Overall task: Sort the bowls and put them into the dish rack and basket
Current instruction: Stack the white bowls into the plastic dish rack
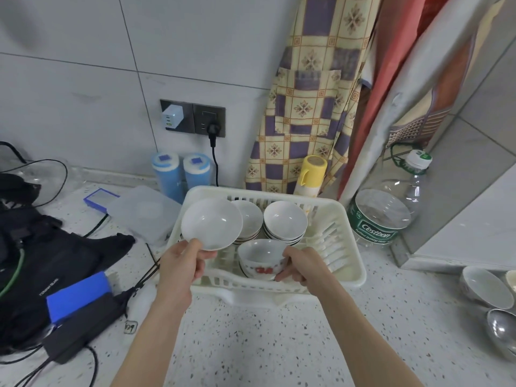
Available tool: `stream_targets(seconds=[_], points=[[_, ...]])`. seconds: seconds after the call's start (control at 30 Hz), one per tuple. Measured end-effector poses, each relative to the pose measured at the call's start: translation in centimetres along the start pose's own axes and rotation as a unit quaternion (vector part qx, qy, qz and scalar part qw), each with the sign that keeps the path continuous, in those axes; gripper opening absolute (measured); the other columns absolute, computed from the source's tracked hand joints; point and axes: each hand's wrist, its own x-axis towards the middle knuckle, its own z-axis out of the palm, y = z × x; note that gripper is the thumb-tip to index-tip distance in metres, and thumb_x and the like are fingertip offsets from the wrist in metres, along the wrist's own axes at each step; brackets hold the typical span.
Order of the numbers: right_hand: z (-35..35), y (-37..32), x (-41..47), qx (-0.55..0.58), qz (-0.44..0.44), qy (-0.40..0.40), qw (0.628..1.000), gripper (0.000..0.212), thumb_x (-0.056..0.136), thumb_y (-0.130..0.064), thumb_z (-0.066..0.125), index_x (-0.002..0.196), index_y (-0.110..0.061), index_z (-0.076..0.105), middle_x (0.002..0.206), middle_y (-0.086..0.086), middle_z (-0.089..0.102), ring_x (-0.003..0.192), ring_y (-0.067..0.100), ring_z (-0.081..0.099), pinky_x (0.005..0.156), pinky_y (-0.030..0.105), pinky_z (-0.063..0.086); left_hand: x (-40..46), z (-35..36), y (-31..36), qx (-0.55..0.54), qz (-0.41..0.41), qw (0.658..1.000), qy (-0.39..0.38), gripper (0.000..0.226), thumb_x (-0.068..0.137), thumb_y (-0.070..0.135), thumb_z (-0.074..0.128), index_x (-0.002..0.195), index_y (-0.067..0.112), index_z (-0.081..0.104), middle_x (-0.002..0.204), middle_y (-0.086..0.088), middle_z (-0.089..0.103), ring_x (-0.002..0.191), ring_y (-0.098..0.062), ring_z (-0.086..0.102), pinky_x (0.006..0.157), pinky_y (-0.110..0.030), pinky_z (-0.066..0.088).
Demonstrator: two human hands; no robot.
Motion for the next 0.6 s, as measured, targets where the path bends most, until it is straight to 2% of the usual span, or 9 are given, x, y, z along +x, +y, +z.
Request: stream_targets(seconds=[0.13, 0.33, 0.43, 0.6], points=[[1.0, 0.2, 1.1, -0.026, -0.012, 0.039, 0.999, 0.025, 0.08, -0.02, 0.049, 0.063, -0.005, 0.059, 0.057, 0.018, 0.07, 0.025, 0.008, 0.035, 0.029, 0.015, 0.027, 0.6, 0.4, 0.2, 0.002, -0.005, 1.0, -0.007, 0.019, 0.085, 0.009, 0.055, 0.097, -0.001, 0.066, 0.075, -0.014, 0.076, 0.037, -0.009, 0.03, 0.037, -0.016, 0.027], [1.6, 0.8, 2.4, -0.072, -0.032, 0.062, 0.995, 0.032, 0.076, -0.026, 0.045, 0.055, -0.009, 0.061, 0.055, 0.013, 0.07, 0.042, 0.015, 0.047, 0.046, 0.024, 0.038, 1.6, 0.6, 0.3, 0.013, -0.016, 1.0, -0.017, 0.023, 0.083, 0.008, 0.055, 0.098, -0.004, 0.066, 0.062, -0.008, 0.072, 0.034, -0.006, 0.031, 0.034, -0.015, 0.027], [1.7, 0.8, 2.9, -0.094, -0.042, 0.065, 0.993, 0.032, 0.074, -0.026, 0.044, 0.055, -0.009, 0.063, 0.053, 0.01, 0.07, 0.05, 0.019, 0.054, 0.049, 0.025, 0.041, 2.1, 0.9, 0.3, 0.018, -0.021, 0.999, -0.021, 0.021, 0.083, 0.009, 0.055, 0.098, -0.001, 0.065, 0.071, -0.013, 0.076, 0.035, -0.005, 0.034, 0.034, -0.016, 0.03], [1.9, 0.8, 3.6, -0.123, -0.064, 0.086, 0.987, 0.025, 0.079, -0.025, 0.045, 0.062, -0.012, 0.058, 0.048, 0.003, 0.067, 0.053, 0.02, 0.06, 0.049, 0.024, 0.042, 3.0, 1.3, 0.2, 0.031, -0.019, 0.999, -0.021, 0.021, 0.084, 0.011, 0.057, 0.101, 0.001, 0.065, 0.07, -0.013, 0.076, 0.036, -0.007, 0.037, 0.035, -0.018, 0.032]])
